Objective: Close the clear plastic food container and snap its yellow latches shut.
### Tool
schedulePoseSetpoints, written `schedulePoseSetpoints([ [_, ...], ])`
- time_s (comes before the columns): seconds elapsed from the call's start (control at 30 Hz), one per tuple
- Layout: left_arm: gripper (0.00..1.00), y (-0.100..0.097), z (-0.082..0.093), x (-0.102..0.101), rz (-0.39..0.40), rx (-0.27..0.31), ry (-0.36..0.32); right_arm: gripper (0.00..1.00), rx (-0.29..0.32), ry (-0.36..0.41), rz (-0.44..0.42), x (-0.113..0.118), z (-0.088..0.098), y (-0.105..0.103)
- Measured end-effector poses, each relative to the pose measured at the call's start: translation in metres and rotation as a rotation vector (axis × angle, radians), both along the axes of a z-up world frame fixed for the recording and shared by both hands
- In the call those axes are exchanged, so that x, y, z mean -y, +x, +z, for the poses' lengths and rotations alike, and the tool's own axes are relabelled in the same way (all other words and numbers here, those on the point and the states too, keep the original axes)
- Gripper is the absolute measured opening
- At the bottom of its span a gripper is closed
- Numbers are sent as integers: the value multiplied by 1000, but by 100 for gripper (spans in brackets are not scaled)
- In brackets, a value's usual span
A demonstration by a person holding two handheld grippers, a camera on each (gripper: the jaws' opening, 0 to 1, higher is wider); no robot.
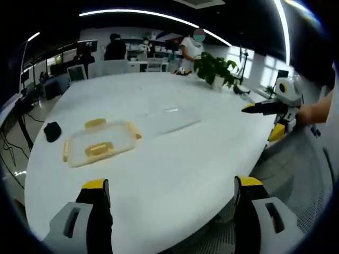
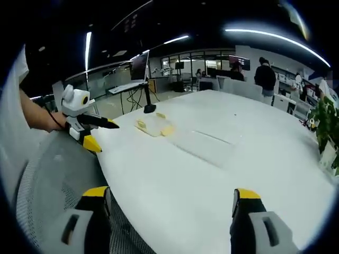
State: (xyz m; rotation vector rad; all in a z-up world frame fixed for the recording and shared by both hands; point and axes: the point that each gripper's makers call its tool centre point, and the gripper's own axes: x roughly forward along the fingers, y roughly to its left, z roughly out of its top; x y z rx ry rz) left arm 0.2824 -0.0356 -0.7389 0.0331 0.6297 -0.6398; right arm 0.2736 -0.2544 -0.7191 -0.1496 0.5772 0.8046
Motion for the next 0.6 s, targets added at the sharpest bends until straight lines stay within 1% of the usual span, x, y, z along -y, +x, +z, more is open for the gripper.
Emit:
schedulePoseSetpoints([
  [0.27, 95, 0, 1, -1, 0, 5, 7, 94, -4, -2, -2, 0, -1, 0],
  [0.37, 94, 2, 6, -1, 3, 35, 20, 93, 1, -2, -9, 2, 0, 1],
  [0.47, 94, 1, 3, 0, -6, 25, 25, 93, 1, -1, -16, 3, 0, 1],
  [0.6, 94, 1, 3, 0, -7, 26, 21, 92, 4, -2, -14, 3, 1, 2],
])
